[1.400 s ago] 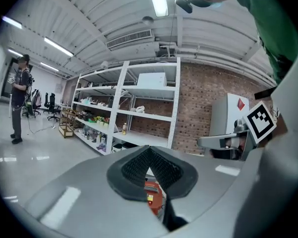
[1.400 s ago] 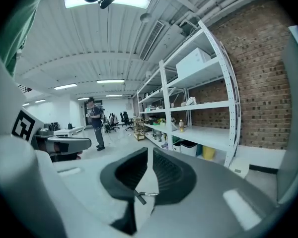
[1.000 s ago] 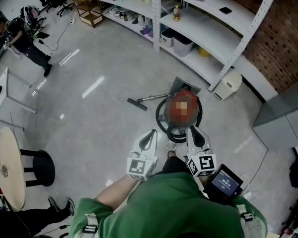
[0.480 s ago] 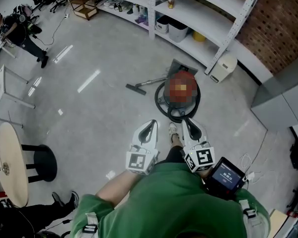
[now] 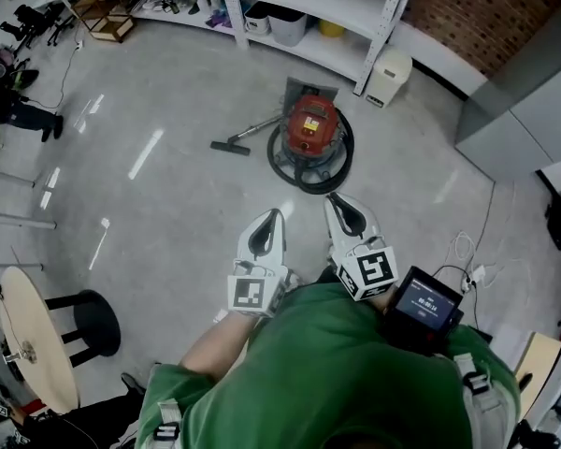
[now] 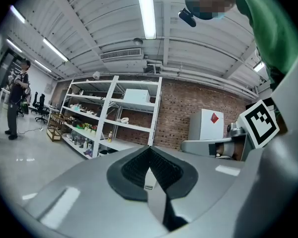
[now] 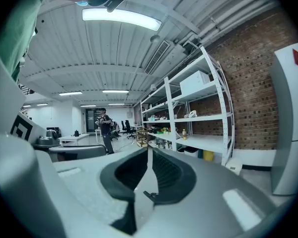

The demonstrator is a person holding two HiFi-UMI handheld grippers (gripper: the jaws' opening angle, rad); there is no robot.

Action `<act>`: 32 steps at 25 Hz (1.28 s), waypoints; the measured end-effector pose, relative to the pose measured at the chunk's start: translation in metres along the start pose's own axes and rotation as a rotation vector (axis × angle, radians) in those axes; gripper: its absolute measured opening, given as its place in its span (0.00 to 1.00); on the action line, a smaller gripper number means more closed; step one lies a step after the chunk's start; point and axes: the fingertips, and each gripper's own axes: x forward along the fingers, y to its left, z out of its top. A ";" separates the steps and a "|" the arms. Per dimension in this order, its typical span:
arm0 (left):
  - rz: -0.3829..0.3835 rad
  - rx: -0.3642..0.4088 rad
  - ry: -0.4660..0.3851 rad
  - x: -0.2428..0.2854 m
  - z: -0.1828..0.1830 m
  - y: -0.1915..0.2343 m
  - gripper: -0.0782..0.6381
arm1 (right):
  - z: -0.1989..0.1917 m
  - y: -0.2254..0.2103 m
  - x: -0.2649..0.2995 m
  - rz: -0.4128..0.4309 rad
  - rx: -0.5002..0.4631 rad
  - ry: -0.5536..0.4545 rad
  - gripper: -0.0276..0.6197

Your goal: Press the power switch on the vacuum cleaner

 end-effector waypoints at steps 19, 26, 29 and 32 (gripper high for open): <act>-0.033 -0.002 0.014 0.034 -0.013 -0.062 0.12 | -0.008 -0.052 -0.052 -0.017 0.015 0.026 0.07; -0.017 0.003 0.017 0.030 -0.022 -0.056 0.12 | -0.011 -0.052 -0.055 -0.019 0.028 0.040 0.07; -0.011 -0.004 0.012 0.029 -0.021 -0.056 0.12 | -0.010 -0.050 -0.055 -0.011 0.029 0.039 0.06; -0.011 0.001 0.015 0.029 -0.021 -0.056 0.12 | -0.009 -0.048 -0.055 -0.009 0.027 0.036 0.06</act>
